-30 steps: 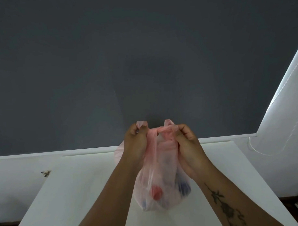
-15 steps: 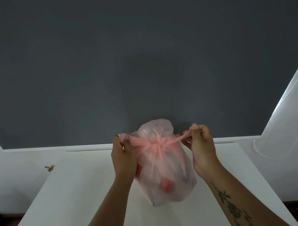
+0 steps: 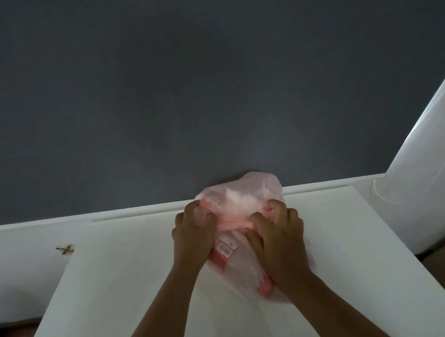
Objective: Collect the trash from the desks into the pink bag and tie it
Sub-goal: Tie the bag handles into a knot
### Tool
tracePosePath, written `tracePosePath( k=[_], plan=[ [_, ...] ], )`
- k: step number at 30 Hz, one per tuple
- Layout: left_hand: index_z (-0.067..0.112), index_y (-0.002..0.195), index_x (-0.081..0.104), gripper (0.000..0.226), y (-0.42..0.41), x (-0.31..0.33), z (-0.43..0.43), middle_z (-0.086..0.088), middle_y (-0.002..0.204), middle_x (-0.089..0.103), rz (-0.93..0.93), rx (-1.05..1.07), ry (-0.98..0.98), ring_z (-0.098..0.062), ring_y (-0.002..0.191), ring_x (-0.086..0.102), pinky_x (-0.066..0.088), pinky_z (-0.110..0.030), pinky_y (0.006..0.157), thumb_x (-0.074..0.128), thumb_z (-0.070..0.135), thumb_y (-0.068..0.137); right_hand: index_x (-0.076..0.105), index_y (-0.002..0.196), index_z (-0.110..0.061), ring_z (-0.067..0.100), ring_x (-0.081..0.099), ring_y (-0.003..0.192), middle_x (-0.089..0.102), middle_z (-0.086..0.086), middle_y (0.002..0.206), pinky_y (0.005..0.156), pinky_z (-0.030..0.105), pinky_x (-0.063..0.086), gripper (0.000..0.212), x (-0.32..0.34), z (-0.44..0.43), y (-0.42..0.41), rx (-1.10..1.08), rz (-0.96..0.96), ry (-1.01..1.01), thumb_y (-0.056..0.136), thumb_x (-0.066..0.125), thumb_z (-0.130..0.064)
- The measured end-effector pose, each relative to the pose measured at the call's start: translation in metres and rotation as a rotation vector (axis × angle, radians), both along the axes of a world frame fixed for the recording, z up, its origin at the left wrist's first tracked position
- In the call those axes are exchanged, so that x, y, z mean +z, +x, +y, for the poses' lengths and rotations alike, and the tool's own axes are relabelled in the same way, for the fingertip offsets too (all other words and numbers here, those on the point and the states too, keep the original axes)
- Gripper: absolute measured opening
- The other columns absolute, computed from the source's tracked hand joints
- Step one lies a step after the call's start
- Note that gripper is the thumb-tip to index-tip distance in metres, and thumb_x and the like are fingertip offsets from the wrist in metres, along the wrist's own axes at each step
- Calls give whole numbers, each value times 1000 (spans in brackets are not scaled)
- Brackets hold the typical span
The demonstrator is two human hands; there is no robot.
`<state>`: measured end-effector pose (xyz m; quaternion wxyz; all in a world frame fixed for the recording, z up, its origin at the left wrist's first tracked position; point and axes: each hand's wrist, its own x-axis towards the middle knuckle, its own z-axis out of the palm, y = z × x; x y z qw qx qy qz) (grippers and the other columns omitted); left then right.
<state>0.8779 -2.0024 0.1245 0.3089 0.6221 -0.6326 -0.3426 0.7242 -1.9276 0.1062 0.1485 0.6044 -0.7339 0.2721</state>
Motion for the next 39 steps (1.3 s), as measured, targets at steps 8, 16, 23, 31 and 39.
tracePosePath(
  k=[8, 16, 23, 31, 39],
  plan=[
    [28, 112, 51, 38, -5, -4, 7, -5, 105, 50, 107, 83, -49, -36, 96, 49, 45, -51, 90, 43, 37, 76, 55, 79, -16, 22, 51, 66, 58, 3, 75, 64, 31, 35, 32, 6, 3, -4, 133, -18, -49, 98, 37, -33],
    [24, 112, 52, 40, -96, -3, 72, -8, 111, 52, 205, -53, -143, -33, 100, 48, 44, -42, 83, 48, 34, 73, 53, 72, -14, 26, 51, 63, 54, 5, 70, 63, 33, 33, 40, 6, 87, -85, 13, -36, -128, 101, 34, -34],
    [38, 104, 48, 25, -256, -13, 178, 0, 109, 52, 252, -237, -162, -27, 101, 54, 53, -47, 82, 56, 38, 81, 59, 80, -15, 24, 51, 70, 56, 5, 75, 68, 38, 39, 52, 4, 219, -226, -144, -32, -71, 104, 22, -42],
    [39, 107, 45, 26, -434, -30, 290, 2, 112, 47, 244, -415, -143, -25, 107, 50, 50, -41, 91, 54, 41, 83, 54, 79, -16, 24, 54, 65, 57, 6, 72, 65, 41, 50, 25, 12, 352, -369, -322, -151, -79, 92, 39, -32],
    [14, 115, 56, 44, -541, -119, 315, -15, 113, 54, 96, -491, 76, -36, 104, 51, 43, -42, 93, 49, 42, 81, 61, 97, -7, 36, 63, 84, 64, 20, 91, 79, 47, 54, 58, -57, 369, -463, -468, -401, 250, 92, 19, -47]
  ],
)
